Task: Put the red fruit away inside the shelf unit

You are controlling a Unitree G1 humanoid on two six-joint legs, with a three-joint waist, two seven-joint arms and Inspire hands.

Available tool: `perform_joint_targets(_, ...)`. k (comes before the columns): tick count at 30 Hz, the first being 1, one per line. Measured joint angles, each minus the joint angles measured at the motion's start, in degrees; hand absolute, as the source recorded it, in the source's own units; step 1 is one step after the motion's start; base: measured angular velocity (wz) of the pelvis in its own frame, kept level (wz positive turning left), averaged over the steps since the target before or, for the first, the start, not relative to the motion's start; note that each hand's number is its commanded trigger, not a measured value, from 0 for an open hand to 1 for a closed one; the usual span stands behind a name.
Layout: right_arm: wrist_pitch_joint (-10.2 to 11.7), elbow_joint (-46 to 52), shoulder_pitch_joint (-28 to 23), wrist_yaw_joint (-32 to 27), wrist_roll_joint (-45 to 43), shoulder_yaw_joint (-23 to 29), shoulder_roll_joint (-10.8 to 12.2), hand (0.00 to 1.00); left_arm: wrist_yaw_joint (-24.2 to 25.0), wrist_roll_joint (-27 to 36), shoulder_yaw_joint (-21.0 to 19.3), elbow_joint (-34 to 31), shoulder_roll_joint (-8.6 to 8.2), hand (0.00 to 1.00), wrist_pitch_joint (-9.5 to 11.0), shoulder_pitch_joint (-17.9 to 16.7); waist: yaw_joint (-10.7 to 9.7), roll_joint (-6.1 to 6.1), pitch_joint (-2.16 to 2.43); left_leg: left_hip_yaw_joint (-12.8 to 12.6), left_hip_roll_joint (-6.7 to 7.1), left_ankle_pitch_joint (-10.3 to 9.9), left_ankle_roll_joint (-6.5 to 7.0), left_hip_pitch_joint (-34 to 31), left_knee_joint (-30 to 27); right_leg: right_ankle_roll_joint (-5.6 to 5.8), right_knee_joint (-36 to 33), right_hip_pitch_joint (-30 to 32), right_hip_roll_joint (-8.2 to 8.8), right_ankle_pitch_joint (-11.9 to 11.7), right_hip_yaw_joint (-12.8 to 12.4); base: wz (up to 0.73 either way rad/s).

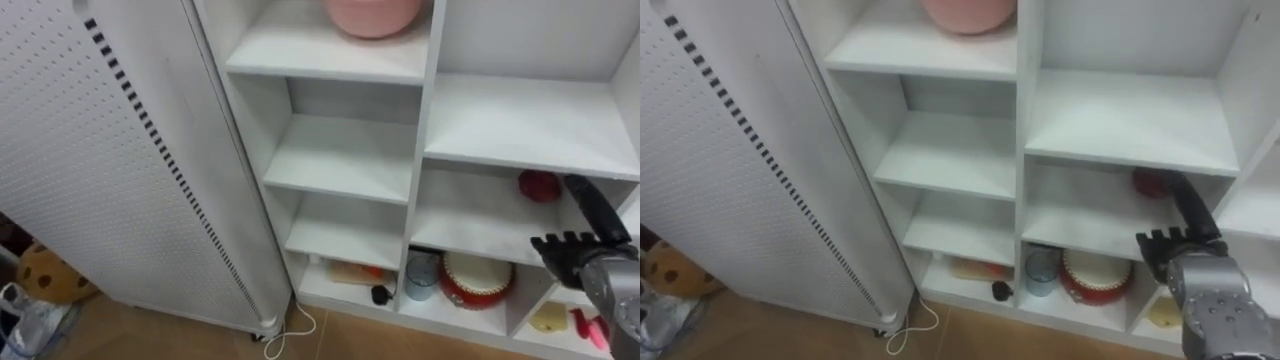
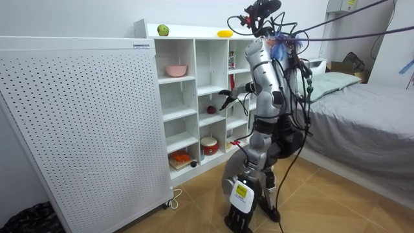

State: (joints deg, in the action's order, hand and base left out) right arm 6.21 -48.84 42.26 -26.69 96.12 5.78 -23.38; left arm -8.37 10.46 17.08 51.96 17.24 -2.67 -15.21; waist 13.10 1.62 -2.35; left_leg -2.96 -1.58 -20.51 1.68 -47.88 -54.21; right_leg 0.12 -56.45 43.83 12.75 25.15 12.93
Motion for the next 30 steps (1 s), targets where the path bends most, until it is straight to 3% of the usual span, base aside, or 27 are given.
perform_joint_targets(4,-0.04,-0.47,-5.38,5.91,1.6,-0.01,1.27,0.0,0.71,0.09,-0.23,2.02,-0.1,0.0,-0.46,0.91,-0.06,0.11,-0.08,-0.02,-0.37,0.14,-0.13,5.14,3.89,0.6,4.99,-5.58,-1.2,-1.06,0.48,-0.05)
perform_joint_targets(8,-0.81,-6.45,-9.54,11.93,1.07,0.4,3.62,0.0,2.75,-0.07,-0.58,6.74,-0.73,0.0,-1.26,4.53,-0.61,0.21,-0.07,0.23,-0.72,0.2,-0.21,11.43,8.36,1.12,11.07,-12.65,-2.33,-2.33,1.46,-0.03)
perform_joint_targets(11,-1.33,-11.14,-13.16,16.66,0.8,0.5,6.06,0.0,3.78,-0.08,-1.35,8.87,-1.47,0.0,-1.22,4.92,-2.09,0.12,-0.02,-0.15,-0.66,0.48,-0.3,16.82,12.68,1.78,16.0,-18.01,-3.0,-3.82,1.78,-0.03)
perform_joint_targets(15,-2.74,-13.51,-23.47,22.59,-1.39,-1.37,8.93,0.0,4.56,-1.57,-3.37,9.94,-2.26,0.0,-2.08,4.44,-3.65,-0.26,0.42,-0.9,-0.73,1.33,-0.61,24.5,19.41,2.36,24.31,-25.96,-4.56,-6.04,2.02,-0.08)
perform_joint_targets(16,-3.1,-14.31,-25.24,23.58,-2.41,-2.26,9.04,0.0,4.57,-2.07,-3.74,9.92,-2.43,0.0,-2.11,4.07,-3.81,-0.3,0.69,-1.03,-0.7,1.44,-0.68,25.8,20.48,2.48,25.84,-27.3,-4.92,-6.52,2.01,-0.13)
perform_joint_targets(17,-3.96,-15.87,-29.07,25.25,-3.37,-2.82,9.75,0.0,4.51,-2.4,-4.98,9.94,-2.77,0.0,-1.97,3.0,-4.24,-0.79,1.42,-1.29,-0.59,1.88,-0.86,28.39,22.94,2.6,28.19,-29.96,-5.28,-7.2,2.05,-0.05)
perform_joint_targets(18,-4.3,-16.77,-32.8,26.42,-4.29,-3.42,10.7,0.0,4.25,-2.66,-6.92,9.94,-3.27,0.0,-1.95,2.04,-4.97,-1.48,1.83,-1.35,-0.19,2.55,-1.02,31.2,25.69,2.76,30.54,-32.56,-5.34,-7.65,2.16,0.0)
perform_joint_targets(20,-4.84,-18.55,-37.91,28.43,-6.8,-4.66,11.43,0.0,3.86,-3.83,-8.94,10.17,-4.2,0.0,-1.95,0.98,-5.99,-1.93,2.12,-1.26,0.02,3.1,-1.3,34.8,28.57,2.88,33.92,-36.43,-5.74,-8.35,2.67,0.06)
perform_joint_targets(24,-5.28,-20.63,-46.09,31.51,-14.14,-6.72,13.03,0.0,3.39,-6.17,-10.37,9.98,-5.91,0.0,-1.25,-0.3,-8.4,-2.66,2.07,-1.7,-0.06,4.02,-1.93,40.71,32.96,2.87,39.16,-42.41,-6.76,-9.74,2.72,-0.05)
perform_joint_targets(28,-7.0,-22.85,-48.23,33.77,-18.87,-7.0,13.7,0.0,2.87,-8.45,-10.44,10.05,-6.18,0.0,-0.94,-0.34,-9.7,-2.64,1.96,-2.11,-0.2,4.58,-2.24,44.7,35.37,2.81,42.39,-46.05,-7.38,-10.69,2.52,-0.06)
perform_joint_targets(30,-7.59,-22.77,-49.25,34.14,-21.13,-7.16,13.8,0.0,2.73,-9.11,-11.28,10.02,-6.5,0.0,-1.27,-0.35,-9.93,-2.72,2.13,-2.9,-0.46,4.62,-2.31,46.07,36.2,2.8,42.95,-46.92,-7.68,-10.96,1.81,-0.16)
